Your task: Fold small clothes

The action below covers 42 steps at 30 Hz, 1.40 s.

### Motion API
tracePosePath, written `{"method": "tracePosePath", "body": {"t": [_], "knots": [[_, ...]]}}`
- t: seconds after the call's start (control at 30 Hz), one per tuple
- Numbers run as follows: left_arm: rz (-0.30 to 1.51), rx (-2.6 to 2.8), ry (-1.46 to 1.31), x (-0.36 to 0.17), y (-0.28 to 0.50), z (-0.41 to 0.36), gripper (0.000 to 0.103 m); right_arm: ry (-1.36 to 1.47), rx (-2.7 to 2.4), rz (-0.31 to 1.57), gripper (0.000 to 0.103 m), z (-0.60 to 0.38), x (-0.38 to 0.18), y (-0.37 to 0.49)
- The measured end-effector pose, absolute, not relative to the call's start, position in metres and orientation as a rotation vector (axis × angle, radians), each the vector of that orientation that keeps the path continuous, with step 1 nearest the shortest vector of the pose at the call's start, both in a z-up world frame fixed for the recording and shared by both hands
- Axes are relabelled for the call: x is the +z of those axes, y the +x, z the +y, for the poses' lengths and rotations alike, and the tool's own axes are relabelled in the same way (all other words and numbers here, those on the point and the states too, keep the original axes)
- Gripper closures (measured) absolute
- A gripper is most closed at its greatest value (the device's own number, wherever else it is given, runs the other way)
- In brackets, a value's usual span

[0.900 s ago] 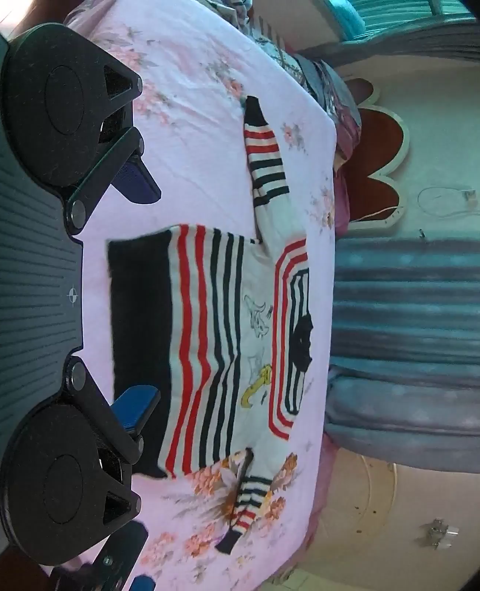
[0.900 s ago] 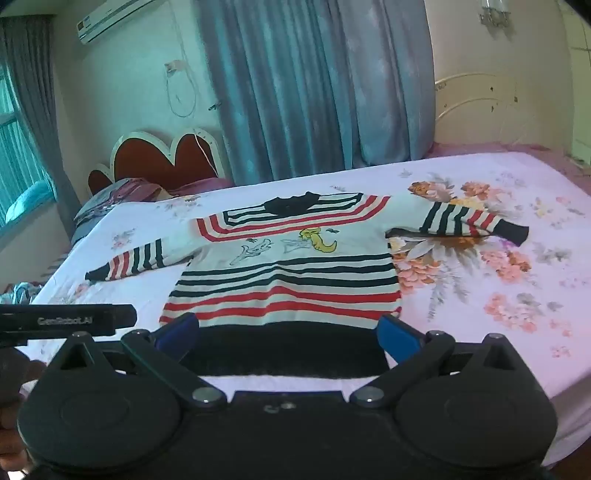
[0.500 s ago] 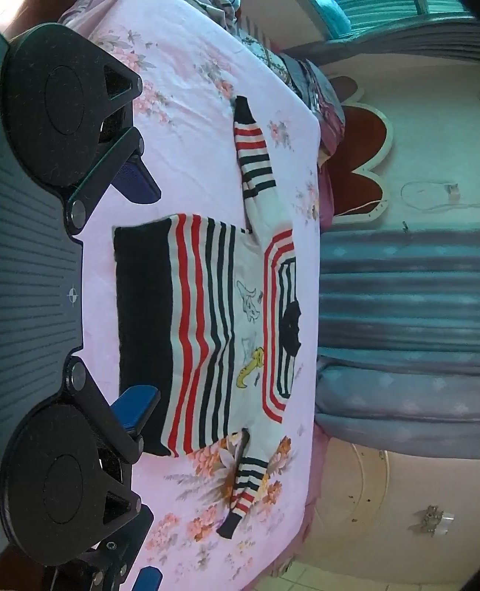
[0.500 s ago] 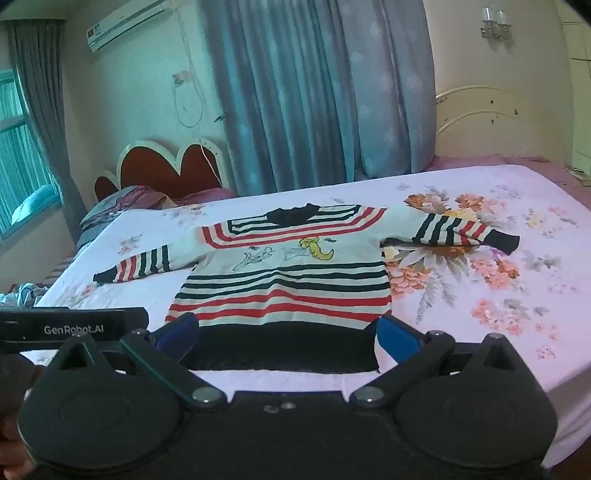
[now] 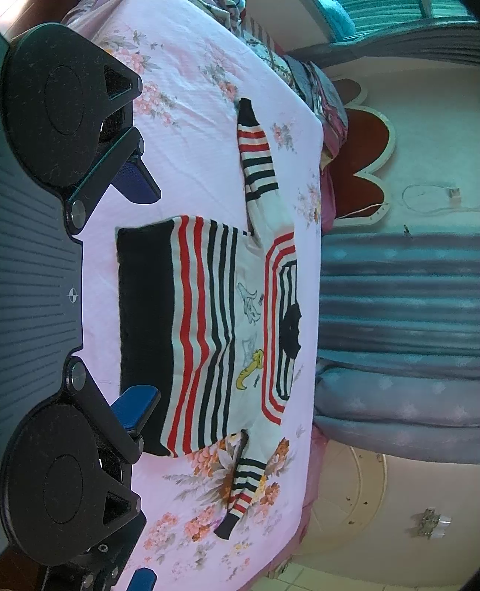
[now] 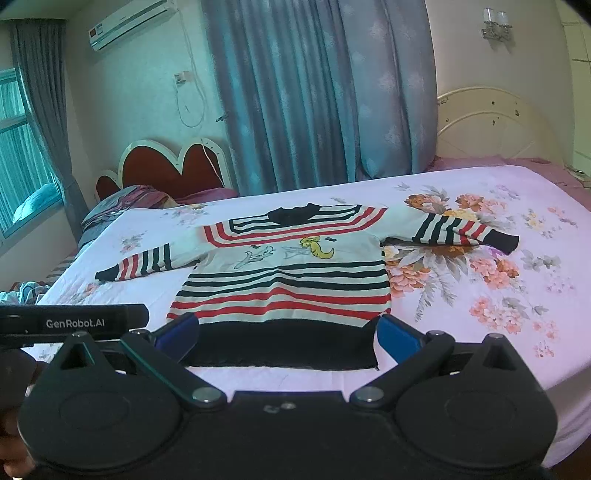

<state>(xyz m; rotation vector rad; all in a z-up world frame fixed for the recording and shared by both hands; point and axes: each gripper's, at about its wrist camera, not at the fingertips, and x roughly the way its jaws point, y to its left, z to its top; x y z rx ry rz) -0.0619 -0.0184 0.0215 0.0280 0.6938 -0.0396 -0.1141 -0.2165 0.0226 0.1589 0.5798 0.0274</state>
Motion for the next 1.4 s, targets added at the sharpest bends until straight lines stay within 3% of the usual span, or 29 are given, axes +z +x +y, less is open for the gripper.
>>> {"method": "tracePosePath", "body": {"t": [1.4], "knots": [[0.694,-0.029,0.023,0.019,-0.051,-0.02,0.0,0.164,0.011,0.574,0.001,-0.222,0.022,-0.104]]}}
